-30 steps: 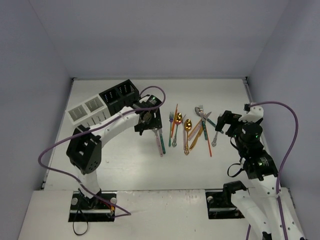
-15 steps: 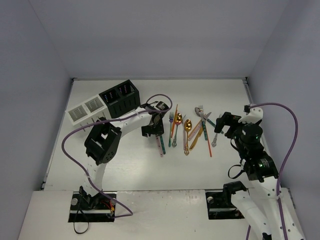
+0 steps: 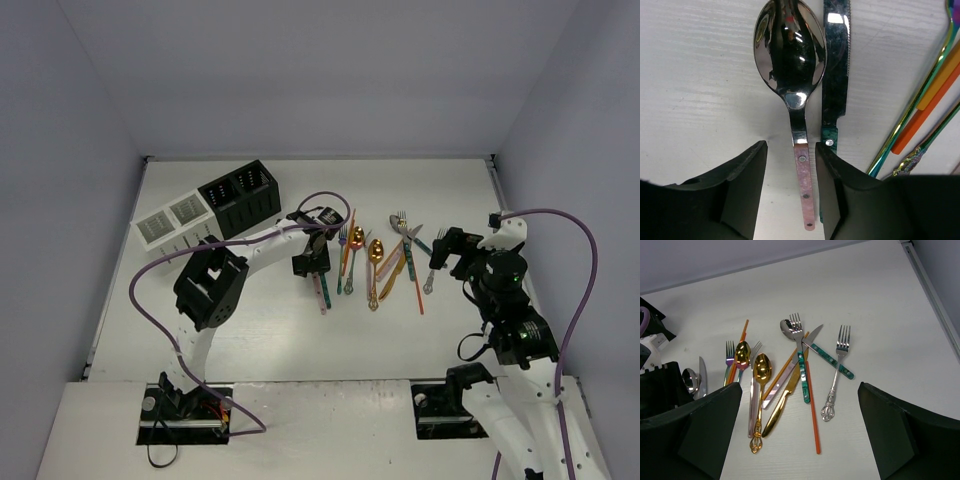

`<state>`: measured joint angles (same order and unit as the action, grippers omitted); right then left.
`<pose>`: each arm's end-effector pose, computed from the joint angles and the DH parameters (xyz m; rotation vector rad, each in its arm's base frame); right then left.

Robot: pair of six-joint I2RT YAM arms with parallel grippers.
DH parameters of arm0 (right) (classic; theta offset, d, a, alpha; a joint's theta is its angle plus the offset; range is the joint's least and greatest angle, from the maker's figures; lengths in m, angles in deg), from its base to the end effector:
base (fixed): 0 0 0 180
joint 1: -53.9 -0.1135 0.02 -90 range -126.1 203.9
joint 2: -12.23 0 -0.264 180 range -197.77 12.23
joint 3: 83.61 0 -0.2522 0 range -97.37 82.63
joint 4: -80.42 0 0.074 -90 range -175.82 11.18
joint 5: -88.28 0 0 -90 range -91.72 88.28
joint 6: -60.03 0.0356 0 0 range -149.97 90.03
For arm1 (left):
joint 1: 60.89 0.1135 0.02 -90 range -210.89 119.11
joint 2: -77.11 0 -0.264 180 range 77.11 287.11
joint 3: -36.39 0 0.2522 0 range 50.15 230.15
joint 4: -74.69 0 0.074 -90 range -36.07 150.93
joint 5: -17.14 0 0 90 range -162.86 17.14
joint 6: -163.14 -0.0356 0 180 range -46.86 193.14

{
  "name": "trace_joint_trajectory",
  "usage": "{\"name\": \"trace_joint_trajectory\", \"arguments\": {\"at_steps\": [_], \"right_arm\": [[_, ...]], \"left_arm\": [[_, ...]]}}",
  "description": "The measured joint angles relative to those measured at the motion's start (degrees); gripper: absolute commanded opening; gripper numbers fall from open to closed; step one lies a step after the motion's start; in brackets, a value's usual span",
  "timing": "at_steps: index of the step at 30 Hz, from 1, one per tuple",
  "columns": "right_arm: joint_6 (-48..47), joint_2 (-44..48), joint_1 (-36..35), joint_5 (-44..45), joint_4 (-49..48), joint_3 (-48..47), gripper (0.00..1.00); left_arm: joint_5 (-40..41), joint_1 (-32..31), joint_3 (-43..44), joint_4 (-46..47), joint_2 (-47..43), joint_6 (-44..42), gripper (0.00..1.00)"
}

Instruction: Sort the eating utensils into containers

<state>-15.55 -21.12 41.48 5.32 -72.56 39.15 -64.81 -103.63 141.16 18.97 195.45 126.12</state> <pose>0.1369 0.0257 0.3548 0.1233 1.6266 0.2604 0.3185 -0.2876 0.1845 -0.2843 2.7715 -0.2459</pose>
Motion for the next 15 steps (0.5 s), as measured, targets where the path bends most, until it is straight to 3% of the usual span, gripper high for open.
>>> {"name": "trace_joint_trajectory", "arguments": {"at_steps": [6,11,15], "right_arm": [[-0.40,1.07,-0.12,-0.46,0.80,0.00,1.00],[-0.77,1.60,-1.85,-0.48,1.00,0.00,1.00],[-0.95,2.16,-4.00,-0.47,1.17,0.00,1.00]], "left_arm": [[1.09,0.00,-0.82,0.07,0.07,0.43,0.30],[1.74,0.00,-0.84,0.43,0.17,0.23,0.06],[2.86,0.00,-0.91,0.62,0.18,-0.35,0.00]]}}
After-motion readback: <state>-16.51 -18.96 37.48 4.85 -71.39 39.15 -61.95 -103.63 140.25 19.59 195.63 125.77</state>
